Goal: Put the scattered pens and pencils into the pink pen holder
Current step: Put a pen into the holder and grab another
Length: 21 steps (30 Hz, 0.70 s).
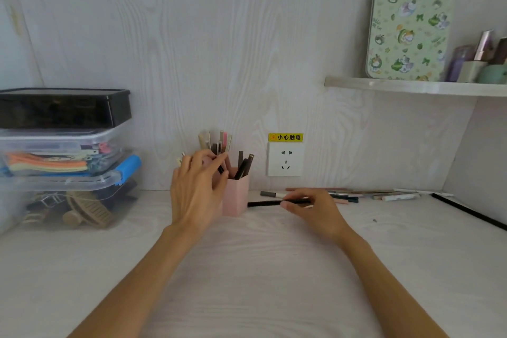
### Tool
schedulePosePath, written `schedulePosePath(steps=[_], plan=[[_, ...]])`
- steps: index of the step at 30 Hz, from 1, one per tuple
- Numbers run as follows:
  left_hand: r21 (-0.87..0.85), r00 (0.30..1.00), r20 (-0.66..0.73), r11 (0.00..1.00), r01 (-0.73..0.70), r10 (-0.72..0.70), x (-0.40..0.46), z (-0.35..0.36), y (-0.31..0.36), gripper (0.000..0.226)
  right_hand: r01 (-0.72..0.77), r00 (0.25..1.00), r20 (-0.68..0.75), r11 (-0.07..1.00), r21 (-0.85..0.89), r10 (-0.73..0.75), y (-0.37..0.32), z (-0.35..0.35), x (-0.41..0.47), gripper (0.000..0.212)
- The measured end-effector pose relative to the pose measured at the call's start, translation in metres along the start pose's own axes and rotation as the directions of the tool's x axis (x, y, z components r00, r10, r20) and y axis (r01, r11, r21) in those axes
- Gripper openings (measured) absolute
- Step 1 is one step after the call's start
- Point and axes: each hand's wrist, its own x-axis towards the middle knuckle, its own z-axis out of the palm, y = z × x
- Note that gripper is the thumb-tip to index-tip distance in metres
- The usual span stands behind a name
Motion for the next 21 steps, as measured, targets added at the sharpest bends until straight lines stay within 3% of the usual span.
schedulePosePath(steps=[3, 6, 9, 11, 16, 21], plan=[[-0.081, 0.996, 0.014, 0.993, 0.091, -0.09, -0.015, -0.004, -0.012, 0.054, -0.031, 0.996, -0.072, 0.966, 0.257, 0.051, -0.009, -0.002, 0.0, 0.012], [-0.241, 0.947, 0.007, 0.919, 0.313, -0.321, -0.036, -0.009, -0.026, 0.047, 0.003, 0.976, -0.199, 0.913, 0.407, 0.086, -0.019, -0.004, -0.001, 0.022], [-0.336, 0.816, 0.254, 0.744, 0.577, -0.519, -0.044, -0.006, -0.036, 0.043, 0.118, 0.937, -0.342, 0.86, 0.497, 0.069, -0.034, -0.005, -0.004, 0.047], [-0.365, 0.744, 0.403, 0.652, 0.665, -0.533, -0.043, -0.002, -0.038, 0.042, 0.199, 0.912, -0.41, 0.851, 0.486, 0.021, -0.05, -0.002, -0.004, 0.061], [-0.386, 0.718, 0.419, 0.607, 0.694, -0.555, -0.042, -0.005, -0.037, 0.032, 0.395, 0.826, -0.54, 0.852, 0.345, -0.164, -0.098, 0.018, 0.013, 0.053], [-0.404, 0.729, 0.41, 0.607, 0.684, -0.549, -0.046, -0.01, -0.031, 0.032, 0.376, 0.849, -0.41, 0.926, 0.025, -0.334, -0.116, 0.046, 0.037, 0.052]])
